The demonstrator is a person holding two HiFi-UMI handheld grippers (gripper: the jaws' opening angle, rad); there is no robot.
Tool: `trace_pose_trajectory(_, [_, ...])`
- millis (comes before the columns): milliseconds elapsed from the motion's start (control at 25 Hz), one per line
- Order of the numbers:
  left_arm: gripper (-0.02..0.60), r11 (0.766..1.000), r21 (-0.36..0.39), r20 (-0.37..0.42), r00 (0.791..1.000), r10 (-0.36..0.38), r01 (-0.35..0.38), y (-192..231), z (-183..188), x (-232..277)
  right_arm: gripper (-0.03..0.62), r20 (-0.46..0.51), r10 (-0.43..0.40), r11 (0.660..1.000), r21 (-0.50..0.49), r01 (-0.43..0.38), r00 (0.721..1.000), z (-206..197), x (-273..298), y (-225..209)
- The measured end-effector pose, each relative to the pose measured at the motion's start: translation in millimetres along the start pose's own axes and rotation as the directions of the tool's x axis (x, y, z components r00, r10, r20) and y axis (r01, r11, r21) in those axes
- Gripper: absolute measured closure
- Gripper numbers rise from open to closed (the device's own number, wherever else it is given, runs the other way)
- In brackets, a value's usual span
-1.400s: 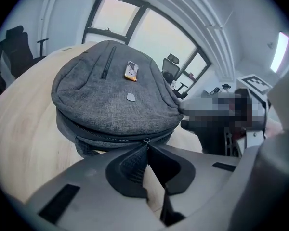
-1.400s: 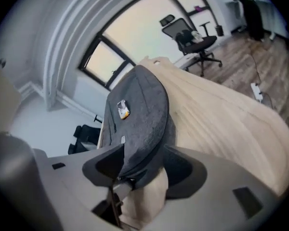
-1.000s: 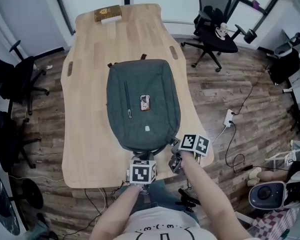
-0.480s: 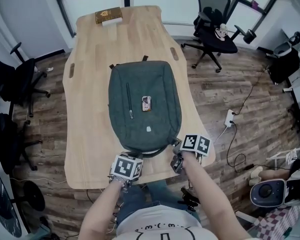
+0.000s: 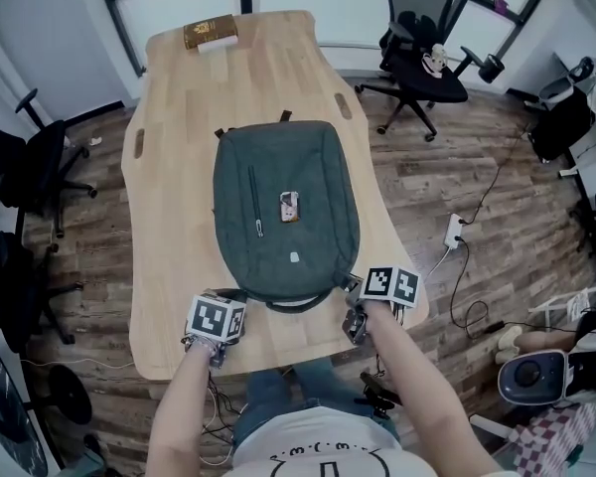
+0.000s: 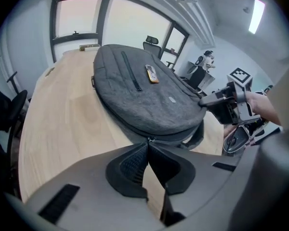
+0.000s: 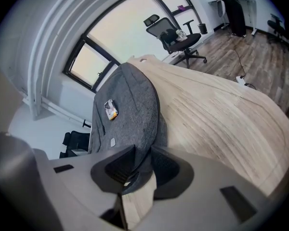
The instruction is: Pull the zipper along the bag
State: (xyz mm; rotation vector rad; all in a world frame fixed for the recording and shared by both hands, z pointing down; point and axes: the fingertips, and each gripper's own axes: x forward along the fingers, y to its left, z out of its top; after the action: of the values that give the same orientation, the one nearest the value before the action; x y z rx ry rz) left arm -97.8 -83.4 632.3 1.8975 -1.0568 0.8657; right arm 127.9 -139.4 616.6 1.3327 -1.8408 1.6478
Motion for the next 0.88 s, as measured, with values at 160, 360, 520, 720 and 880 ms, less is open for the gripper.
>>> trace_pose_trajectory(160, [0.565,0.999,-0.042,0.02,0.999,-0.027,0.028,4.4,2.5,4.9,0.425,-0.006,0.005,0.999,-0.05,-0.006,1.0,1.0,-3.1,0.6])
trace_pose_trajectory(360, [0.565,0.996,-0.026,0.054,0.995,-0.087,0.089,-17.9,1.0,7.1,0.385,0.003,-0.012,0.974,-0.225,0.012,1.0,1.1,-25.0,8.6])
trace_pose_trajectory(520, [0.566,0.987,0.021,0.041,0.986,-0.163,0.162,-58.7,-3.1,17.1,0.356,0.069,-0.025,0.978,-0.204,0.039,0.997,3.0,-35.0,2.7])
trace_pose_trajectory(720, [0.566,0.974,0.068,0.034,0.975,-0.22,0.218,-102.0,-11.4,21.8,0.365,0.106,-0.054,0.979,-0.188,0.073,0.993,26.8,-30.4,-14.1])
trace_pose_trajectory(880, [0.566,0.966,0.034,0.049,0.965,-0.258,0.257,-111.9,-8.3,25.4,0.365,0.116,0.0,0.98,-0.197,0.022,0.993,51.9,-16.0,-7.6])
